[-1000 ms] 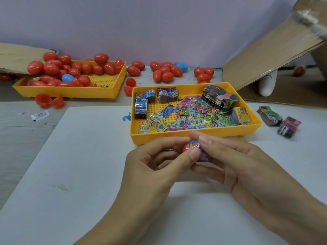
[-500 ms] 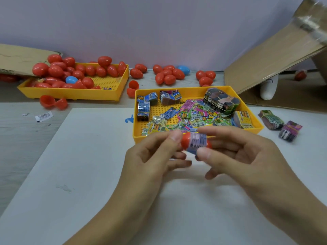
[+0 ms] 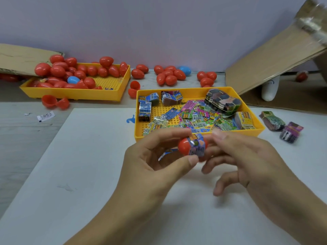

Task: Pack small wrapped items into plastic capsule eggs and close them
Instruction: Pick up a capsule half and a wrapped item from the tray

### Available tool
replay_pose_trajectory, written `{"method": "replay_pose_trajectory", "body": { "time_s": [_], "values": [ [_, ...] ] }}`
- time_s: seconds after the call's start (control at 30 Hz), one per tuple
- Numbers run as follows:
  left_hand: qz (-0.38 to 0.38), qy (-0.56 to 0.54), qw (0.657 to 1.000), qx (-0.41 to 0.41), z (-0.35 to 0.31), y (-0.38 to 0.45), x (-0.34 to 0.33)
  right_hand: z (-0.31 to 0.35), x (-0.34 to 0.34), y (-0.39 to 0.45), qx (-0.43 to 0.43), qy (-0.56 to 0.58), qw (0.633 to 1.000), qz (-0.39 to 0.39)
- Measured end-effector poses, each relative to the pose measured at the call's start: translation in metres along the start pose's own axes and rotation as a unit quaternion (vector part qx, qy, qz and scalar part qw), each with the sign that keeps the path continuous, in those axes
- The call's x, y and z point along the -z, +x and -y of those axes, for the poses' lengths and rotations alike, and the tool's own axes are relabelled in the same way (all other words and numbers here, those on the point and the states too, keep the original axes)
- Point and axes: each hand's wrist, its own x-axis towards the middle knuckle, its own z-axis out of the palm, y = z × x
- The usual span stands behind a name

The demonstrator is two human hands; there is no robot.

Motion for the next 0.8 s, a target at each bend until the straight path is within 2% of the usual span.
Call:
{"method": "replay_pose_trajectory", "body": {
  "time_s": [0.07, 0.13, 0.23, 0.3, 0.4, 0.5, 0.63, 0.73, 0.8],
  "values": [
    [0.03, -0.01, 0.999, -0.011, 0.0, -0.002, -0.001, 0.001, 0.0, -0.001, -0.005, -0.017, 1.0, 0.016],
    [0.053, -0.018, 0.998, -0.017, 0.0, -0.003, -0.001, 0.0, -0.001, -0.002, 0.044, -0.022, 0.999, 0.005],
    [0.03, -0.053, 0.998, 0.028, -0.001, -0.002, 0.0, -0.002, 0.0, -0.002, 0.124, -0.051, 0.991, -0.017],
    [0.019, -0.077, 0.995, 0.068, -0.003, -0.001, 0.0, -0.004, 0.001, -0.002, 0.147, -0.073, 0.986, -0.022],
    [0.006, -0.048, 0.996, 0.076, -0.003, -0.001, -0.002, -0.007, -0.001, -0.003, 0.166, -0.102, 0.981, -0.01],
    [-0.005, -0.034, 0.998, 0.051, -0.001, -0.001, -0.001, -0.007, 0.001, -0.002, 0.159, -0.07, 0.985, 0.003],
    [-0.011, -0.003, 1.0, 0.005, 0.0, 0.0, 0.002, 0.0, 0.005, 0.0, 0.069, 0.038, 0.997, -0.012],
    [0.005, -0.016, 1.0, -0.019, 0.001, 0.0, 0.001, 0.0, 0.004, -0.003, 0.047, 0.02, 0.999, 0.01],
    [0.008, -0.015, 0.999, -0.03, 0.001, 0.001, -0.001, 0.004, 0.0, -0.006, 0.069, 0.016, 0.997, -0.011]
  ]
}}
